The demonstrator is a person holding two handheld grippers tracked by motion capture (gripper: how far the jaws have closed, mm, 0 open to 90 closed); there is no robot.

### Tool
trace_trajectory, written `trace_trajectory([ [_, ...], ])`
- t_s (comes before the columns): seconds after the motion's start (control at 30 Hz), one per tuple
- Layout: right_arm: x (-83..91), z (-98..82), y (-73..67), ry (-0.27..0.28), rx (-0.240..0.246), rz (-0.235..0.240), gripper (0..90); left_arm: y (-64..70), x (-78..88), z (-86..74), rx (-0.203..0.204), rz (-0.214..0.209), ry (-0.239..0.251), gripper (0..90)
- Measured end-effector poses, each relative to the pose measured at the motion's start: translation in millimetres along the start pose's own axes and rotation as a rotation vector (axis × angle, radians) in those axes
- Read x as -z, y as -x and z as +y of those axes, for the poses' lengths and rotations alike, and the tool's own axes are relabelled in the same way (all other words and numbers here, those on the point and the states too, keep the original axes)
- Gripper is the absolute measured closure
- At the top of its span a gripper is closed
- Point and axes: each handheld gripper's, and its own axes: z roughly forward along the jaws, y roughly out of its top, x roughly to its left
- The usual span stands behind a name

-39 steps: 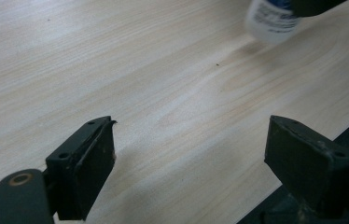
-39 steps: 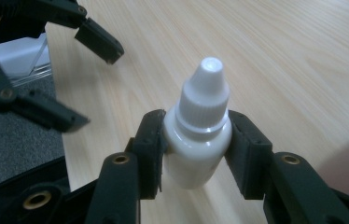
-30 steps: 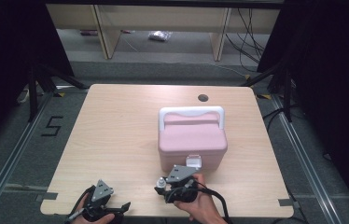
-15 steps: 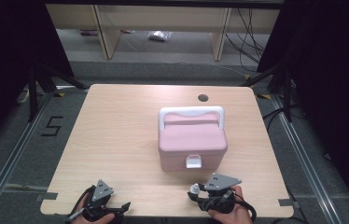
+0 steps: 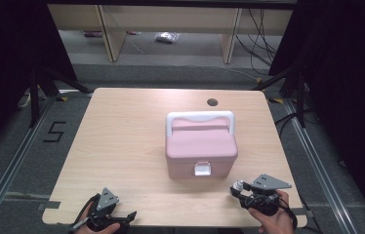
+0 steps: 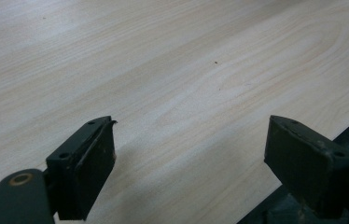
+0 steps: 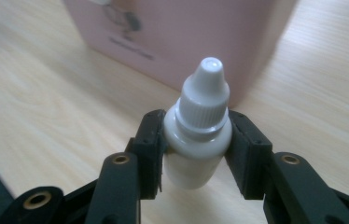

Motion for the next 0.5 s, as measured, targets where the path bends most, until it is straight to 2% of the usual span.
trace_trajectory([
  [0.07, 0.0, -1.6, 5.6, -0.002, -0.036, -0.016, 60.4, 0.7, -0.1, -0.1, 0.001, 0.001, 0.007, 15.7],
  [0.1, 0.5, -2.0, 10.6, -0.004, -0.03, -0.032, 60.4, 1.2, -0.5, -0.5, -0.003, 0.008, 0.012, 15.7],
  [0.13, 0.6, -2.5, 14.6, -0.008, -0.028, -0.045, 60.5, 0.5, 0.5, -0.3, -0.011, -0.004, 0.001, 15.7],
  [0.2, 1.4, -2.4, 20.7, -0.014, -0.049, -0.069, 60.4, 0.8, 0.3, 0.2, 0.0, -0.007, 0.005, 15.7],
  [0.23, 1.4, -2.2, 26.3, -0.019, -0.092, -0.09, 60.4, 0.7, -0.2, 0.2, 0.001, 0.0, 0.006, 15.7],
  [0.27, 1.4, -2.2, 26.3, -0.019, -0.092, -0.09, 60.4, 1.8, -1.3, -0.3, 0.009, 0.004, 0.019, 15.7],
  [0.3, 0.1, -1.8, 35.4, -0.006, -0.043, -0.095, 60.4, 1.4, -0.4, -0.1, 0.007, -0.009, 0.002, 15.7],
  [0.33, 0.8, -2.0, 36.2, -0.027, -0.095, -0.113, 60.4, 1.7, -0.8, -0.6, 0.005, -0.009, 0.007, 15.7],
  [0.37, -0.3, -2.0, 44.6, -0.014, -0.066, -0.118, 60.4, 2.6, -1.9, -0.4, 0.017, -0.006, 0.021, 15.7],
  [0.4, -0.9, -2.5, 49.0, -0.006, -0.07, -0.146, 60.4, 2.0, -0.8, 0.3, 0.009, -0.011, 0.011, 15.7],
  [0.43, -1.0, -2.9, 55.4, -0.006, -0.061, -0.162, 60.4, 3.2, -1.6, 0.1, 0.016, -0.007, 0.028, 15.7],
  [0.47, -1.2, -3.4, 60.4, -0.008, -0.064, -0.181, 60.4, 2.6, -0.7, 0.1, 0.004, -0.007, 0.019, 15.7],
  [0.5, -2.8, -4.1, 64.3, -0.012, -0.092, -0.173, 60.4, 1.8, -0.1, 0.1, -0.006, -0.009, 0.009, 15.7],
])
